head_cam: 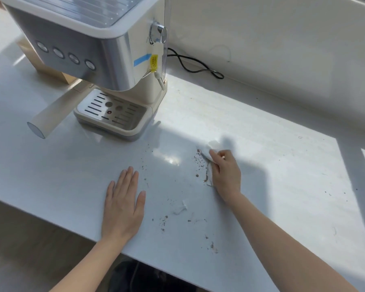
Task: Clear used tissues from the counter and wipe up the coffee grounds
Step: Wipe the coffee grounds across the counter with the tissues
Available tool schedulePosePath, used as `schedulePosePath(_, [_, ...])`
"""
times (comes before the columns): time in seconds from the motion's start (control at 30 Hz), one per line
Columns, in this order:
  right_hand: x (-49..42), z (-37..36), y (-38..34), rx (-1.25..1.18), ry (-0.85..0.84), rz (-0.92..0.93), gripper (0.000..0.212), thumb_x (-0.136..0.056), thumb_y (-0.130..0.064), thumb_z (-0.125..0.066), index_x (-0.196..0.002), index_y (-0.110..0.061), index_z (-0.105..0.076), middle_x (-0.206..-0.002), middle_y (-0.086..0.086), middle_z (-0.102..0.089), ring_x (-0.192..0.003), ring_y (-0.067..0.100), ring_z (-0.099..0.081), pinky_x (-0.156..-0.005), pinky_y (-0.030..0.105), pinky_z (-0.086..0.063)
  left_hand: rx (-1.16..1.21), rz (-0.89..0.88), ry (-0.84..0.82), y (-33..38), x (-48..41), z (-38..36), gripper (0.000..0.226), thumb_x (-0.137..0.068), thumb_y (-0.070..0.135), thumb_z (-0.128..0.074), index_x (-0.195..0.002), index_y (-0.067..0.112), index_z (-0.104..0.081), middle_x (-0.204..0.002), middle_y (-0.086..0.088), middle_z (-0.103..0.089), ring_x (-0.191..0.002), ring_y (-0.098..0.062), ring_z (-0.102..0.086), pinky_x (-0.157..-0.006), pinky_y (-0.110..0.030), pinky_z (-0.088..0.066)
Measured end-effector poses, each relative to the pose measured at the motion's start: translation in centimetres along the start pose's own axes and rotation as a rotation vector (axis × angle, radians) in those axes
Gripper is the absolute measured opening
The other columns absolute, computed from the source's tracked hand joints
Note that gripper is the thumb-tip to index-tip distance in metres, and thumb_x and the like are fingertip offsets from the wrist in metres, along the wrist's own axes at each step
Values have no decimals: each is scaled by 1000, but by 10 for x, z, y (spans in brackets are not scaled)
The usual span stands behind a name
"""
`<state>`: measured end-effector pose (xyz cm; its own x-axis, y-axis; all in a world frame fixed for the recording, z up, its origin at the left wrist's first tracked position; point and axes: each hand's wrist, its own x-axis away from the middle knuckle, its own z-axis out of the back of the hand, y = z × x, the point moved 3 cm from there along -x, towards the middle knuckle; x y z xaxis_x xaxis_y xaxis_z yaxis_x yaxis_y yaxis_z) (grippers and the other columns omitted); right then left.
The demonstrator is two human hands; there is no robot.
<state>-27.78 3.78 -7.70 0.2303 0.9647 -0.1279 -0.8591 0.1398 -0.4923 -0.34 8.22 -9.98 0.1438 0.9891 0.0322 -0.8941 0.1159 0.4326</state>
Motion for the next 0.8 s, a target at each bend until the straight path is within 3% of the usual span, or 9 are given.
schedulePosePath(0.17, [19,-28,-59,-31,-128,244,34,-85,-3,-52,-114,-18,-64,-103,7,-58,-89,27,-55,-60,33,-46,28,1,1,1,1,3,67,-89,48,-6,-148,17,-9,-155,9,-3,-143,-3,4,-117,-28,6])
schedulePosePath(0.37, [43,-30,-73,-72,-256,353,38,-85,0,-53,-115,-18,-65,-103,8,-60,-93,27,-56,-63,34,-49,33,3,4,1,0,4,68,-88,47,-5,-148,17,-11,-155,9,-4,-143,-3,3,-117,-28,5])
schedulePosePath(0.53, [47,-27,-74,-50,-276,385,38,-86,0,-51,-118,-18,-63,-104,8,-58,-92,25,-54,-62,29,-41,23,4,4,0,-1,3,67,-89,47,-6,-148,17,-13,-156,9,-6,-143,-3,1,-118,-30,3])
schedulePosePath(0.67, [50,-16,-57,-146,-170,218,51,-87,6,-47,-131,-18,-53,-100,6,-51,-86,23,-53,-66,30,-45,14,6,3,0,1,2,67,-89,47,-6,-149,17,-12,-157,9,-6,-143,-3,2,-117,-28,6])
schedulePosePath(0.8, [49,11,1,-102,-59,6,49,-90,3,-46,-135,-17,-49,-99,-3,-44,-83,19,-50,-70,22,-35,6,4,8,-2,0,2,66,-90,47,-6,-148,18,-10,-157,9,-5,-144,-3,2,-117,-26,8])
